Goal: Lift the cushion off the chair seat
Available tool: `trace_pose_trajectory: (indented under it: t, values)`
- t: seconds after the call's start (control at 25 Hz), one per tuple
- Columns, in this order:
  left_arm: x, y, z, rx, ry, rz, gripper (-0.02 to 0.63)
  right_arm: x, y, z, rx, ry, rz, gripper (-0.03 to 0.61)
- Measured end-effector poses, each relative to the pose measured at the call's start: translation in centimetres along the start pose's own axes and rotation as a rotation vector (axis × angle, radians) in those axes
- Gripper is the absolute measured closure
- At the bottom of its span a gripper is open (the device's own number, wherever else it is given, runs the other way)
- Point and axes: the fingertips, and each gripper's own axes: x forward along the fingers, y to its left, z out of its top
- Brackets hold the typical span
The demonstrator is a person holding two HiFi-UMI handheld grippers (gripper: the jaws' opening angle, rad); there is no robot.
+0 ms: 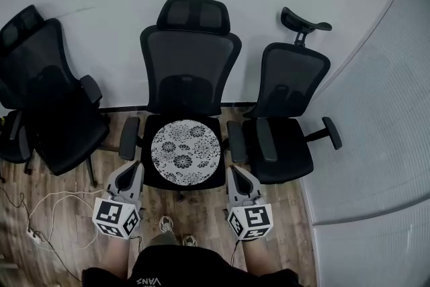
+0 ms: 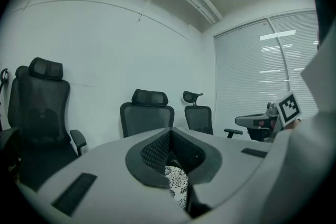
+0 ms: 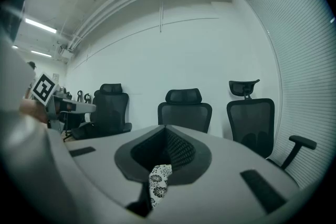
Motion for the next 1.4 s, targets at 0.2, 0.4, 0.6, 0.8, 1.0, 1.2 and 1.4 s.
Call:
trace_pose_trajectory:
  t: [0.2,0.4,0.6,0.8,1.0,1.2,1.4]
  values:
    - [1.7,2.0,0.7,-0.003,-0.005,-0.012,0.603,2.5,0.2,0.5,0.002,0.002,-0.012,0.561]
    - [2.8,3.2,0.6,-0.004,0.004,-0.031,0.603,4.1,0.4,0.7,0.001,0.002,-0.026,0.561]
    - [4.2,4.5,0.7,-0.006,0.006,-0.060,0.603,5.7,0.4,1.1,0.001,-0.006,-0.051,0.561]
    - [5.2,5.6,0.6,-0.005,0.017,-0.099,0.603,7.0,1.0,1.4,0.009,-0.014,-0.079,0.561]
    - [6.5,5.9,0.6,-0.009,0.027,-0.135,0.603,7.6,0.9,1.3,0.016,-0.002,-0.105,0.561]
    - [8.0,6.1,0.2,-0.027,0.037,-0.136,0.603,8.2,-0.3,1.1,0.016,0.012,-0.117,0.561]
    - [9.6,6.3,0.1,-0.035,0.041,-0.119,0.603,9.8,-1.6,0.8,0.021,0.025,-0.098,0.561]
